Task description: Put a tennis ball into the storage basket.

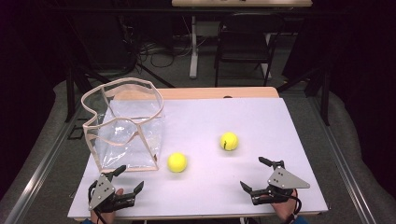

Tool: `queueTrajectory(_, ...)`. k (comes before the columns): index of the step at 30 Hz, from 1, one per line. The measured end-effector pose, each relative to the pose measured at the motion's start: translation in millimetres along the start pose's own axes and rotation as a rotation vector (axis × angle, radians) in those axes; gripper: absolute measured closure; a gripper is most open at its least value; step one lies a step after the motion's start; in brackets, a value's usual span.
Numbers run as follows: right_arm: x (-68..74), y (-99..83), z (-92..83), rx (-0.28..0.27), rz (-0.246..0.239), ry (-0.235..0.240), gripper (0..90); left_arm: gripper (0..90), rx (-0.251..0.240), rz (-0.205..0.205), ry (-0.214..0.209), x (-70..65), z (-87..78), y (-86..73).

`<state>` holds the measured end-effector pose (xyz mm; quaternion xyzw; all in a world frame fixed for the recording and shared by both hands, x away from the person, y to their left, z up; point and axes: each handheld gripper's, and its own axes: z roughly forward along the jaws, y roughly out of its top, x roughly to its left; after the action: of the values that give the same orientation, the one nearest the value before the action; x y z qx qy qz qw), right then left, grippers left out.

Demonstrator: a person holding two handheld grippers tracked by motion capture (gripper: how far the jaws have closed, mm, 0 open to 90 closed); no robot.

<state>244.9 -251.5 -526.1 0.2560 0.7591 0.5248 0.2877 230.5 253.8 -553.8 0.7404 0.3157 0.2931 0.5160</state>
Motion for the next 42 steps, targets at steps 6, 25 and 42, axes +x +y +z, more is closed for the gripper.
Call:
queueTrajectory(6,-1.4,1.7,3.9,0.03,0.006,0.004,0.0,15.8,0.0,0.001,0.001,0.4,0.7,-0.2)
queueTrajectory(25,2.0,19.9,28.4,0.114,0.03,0.086,0.0,15.8,0.006,0.003,-0.001,1.1,1.6,-0.8)
queueTrajectory(42,19.0,49.2,65.6,0.189,0.017,0.19,0.0,15.8,0.008,0.002,0.001,0.9,1.2,-1.1)
